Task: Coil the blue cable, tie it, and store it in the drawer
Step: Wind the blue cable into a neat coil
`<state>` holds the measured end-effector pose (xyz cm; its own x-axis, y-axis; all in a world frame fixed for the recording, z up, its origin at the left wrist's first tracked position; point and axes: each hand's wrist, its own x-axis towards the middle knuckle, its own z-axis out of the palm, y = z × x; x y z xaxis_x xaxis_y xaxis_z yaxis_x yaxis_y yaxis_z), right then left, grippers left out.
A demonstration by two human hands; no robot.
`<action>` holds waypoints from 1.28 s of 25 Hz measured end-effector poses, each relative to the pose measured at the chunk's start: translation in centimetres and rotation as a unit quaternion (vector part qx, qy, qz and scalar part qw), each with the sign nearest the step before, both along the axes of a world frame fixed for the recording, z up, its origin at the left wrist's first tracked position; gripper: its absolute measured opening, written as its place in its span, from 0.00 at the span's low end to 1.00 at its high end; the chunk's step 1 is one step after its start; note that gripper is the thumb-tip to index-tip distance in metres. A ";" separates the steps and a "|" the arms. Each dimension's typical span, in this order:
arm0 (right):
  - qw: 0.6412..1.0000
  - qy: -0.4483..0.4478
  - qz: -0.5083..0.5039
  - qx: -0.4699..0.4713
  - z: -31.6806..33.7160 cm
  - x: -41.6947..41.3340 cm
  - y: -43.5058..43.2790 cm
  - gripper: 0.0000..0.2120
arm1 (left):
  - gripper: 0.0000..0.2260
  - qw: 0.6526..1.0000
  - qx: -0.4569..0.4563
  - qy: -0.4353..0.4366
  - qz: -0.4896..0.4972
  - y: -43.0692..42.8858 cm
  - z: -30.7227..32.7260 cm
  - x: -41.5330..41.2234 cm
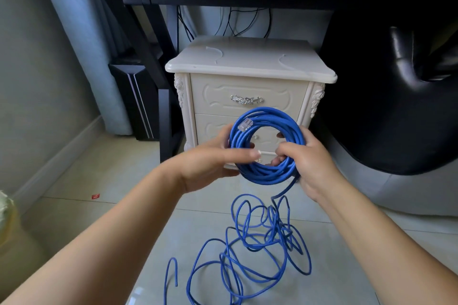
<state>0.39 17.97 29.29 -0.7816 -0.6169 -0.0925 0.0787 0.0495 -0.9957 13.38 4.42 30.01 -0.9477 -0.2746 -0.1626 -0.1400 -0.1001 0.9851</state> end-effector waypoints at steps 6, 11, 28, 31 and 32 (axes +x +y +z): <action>0.977 0.165 0.104 0.087 -0.3 0.0 -0.1 0.16 | 0.23 0.988 -0.151 0.012 0.011 -0.5 0.6 -0.2; 0.967 0.207 0.109 0.101 -0.1 0.3 -0.2 0.14 | 0.09 0.954 -0.282 -0.059 0.086 0.8 0.2 -0.7; 0.975 -0.166 0.131 -0.075 -0.4 1.8 -0.5 0.23 | 0.04 0.930 -0.032 0.080 0.357 1.8 -0.6 -1.6; 0.981 -0.150 0.055 -0.106 -0.6 2.1 -1.1 0.12 | 0.03 0.933 0.051 0.077 0.347 3.0 -0.6 -2.0; 0.981 -0.152 0.020 -0.119 -0.6 1.9 -1.1 0.10 | 0.03 0.938 0.060 0.075 0.332 3.6 -0.6 -2.2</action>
<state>2.28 16.83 28.65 -0.7142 -0.6794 -0.1681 0.3774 -0.1716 -0.9100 11.20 7.97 29.38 -0.5887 -0.8010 -0.1086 0.1321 -0.2279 0.9647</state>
